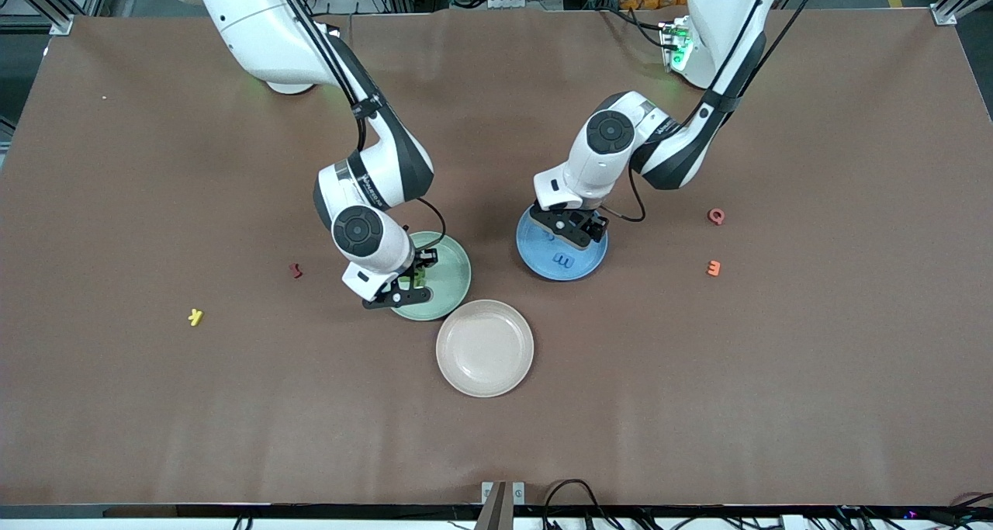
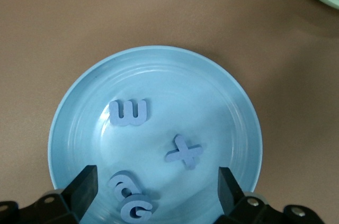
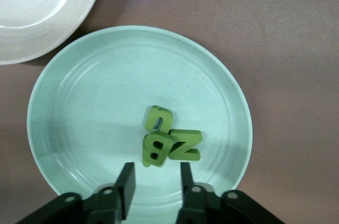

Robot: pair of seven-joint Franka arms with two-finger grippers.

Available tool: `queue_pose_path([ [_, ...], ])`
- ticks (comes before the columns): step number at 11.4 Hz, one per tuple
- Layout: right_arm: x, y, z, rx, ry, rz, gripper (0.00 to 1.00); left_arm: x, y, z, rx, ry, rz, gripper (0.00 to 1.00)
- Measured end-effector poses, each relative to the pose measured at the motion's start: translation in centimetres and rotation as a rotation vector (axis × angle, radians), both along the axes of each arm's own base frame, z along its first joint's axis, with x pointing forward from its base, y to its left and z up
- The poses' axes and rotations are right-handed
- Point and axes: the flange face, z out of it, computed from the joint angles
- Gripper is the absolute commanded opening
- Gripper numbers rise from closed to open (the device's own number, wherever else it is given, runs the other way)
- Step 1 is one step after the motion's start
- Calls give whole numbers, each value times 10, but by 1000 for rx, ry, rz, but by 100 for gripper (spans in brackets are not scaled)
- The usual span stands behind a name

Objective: Sort letters by color into matching plates
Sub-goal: 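Open both grippers, releasing the B and c onto their plates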

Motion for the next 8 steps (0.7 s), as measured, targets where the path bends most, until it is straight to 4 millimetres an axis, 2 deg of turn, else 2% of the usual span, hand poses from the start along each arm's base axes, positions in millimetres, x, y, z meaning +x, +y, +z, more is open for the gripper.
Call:
queue_pose_path([
  [5, 9, -10, 5, -1, -12, -14, 100, 5, 1, 4, 0, -7, 6, 100],
  [6, 16, -19, 7, -2, -20, -14, 100, 10, 6, 7, 6, -6, 15, 100],
  [8, 37, -60, 11, -12, -34, 5, 100, 25, 23, 21, 26, -5, 44, 100],
])
